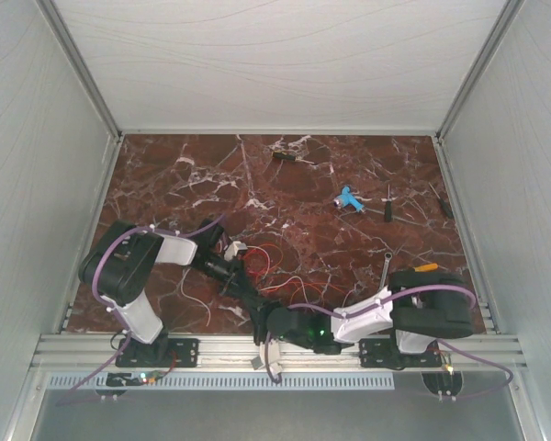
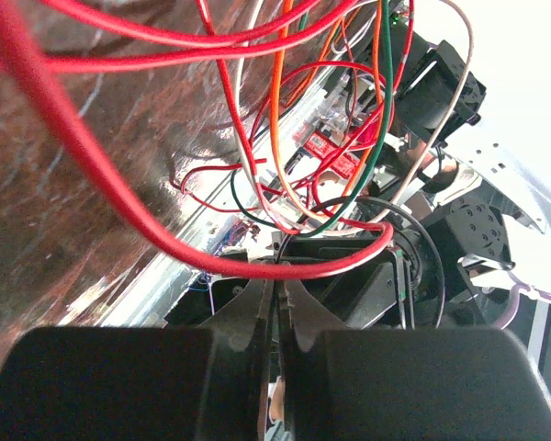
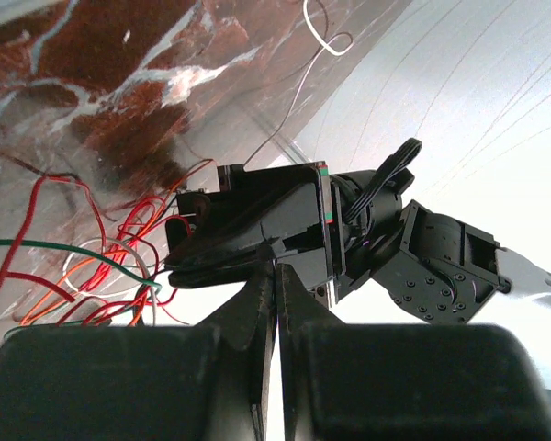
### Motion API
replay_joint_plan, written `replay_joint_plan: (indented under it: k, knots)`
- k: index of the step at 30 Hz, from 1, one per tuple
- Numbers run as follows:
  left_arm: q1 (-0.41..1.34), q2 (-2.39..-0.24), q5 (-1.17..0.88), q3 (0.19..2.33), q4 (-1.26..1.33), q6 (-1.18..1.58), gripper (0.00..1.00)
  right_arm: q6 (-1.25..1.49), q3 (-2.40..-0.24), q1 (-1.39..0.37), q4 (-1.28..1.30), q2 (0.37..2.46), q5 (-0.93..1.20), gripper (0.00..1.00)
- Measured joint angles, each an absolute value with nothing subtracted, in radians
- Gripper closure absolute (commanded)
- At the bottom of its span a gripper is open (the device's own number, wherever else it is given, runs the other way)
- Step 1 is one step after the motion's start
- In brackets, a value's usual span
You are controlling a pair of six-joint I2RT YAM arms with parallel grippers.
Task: Zip-tie the wires
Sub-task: Tie the cable at the center of the board.
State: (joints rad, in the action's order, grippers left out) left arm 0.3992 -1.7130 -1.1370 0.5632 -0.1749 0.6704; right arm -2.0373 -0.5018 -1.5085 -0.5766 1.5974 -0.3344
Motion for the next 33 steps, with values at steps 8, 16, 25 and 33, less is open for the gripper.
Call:
replay_joint_plan:
  k: [8, 16, 25, 33]
  knots:
    - [0.399, -1.713, -1.137, 0.563, -0.175, 0.67, 1.0, -2.046, -0.499, -1.533, -0.619, 1.655, -0.37, 1.0]
    - [0.399, -1.713, -1.133, 0.563, -0.173, 0.67, 1.0, -2.057, -0.503, -1.529, -0.648, 1.686, -0.378, 1.0]
    - [0.399, -1.713, -1.133, 0.563, -0.173, 0.67, 1.0, -2.045, -0.502, -1.528, -0.667, 1.691, -0.378, 0.92]
    - [0.399, -1.713, -1.129, 0.563, -0.167, 0.672, 1.0, -2.024, -0.492, -1.523, -0.686, 1.684, -0.377, 0.82]
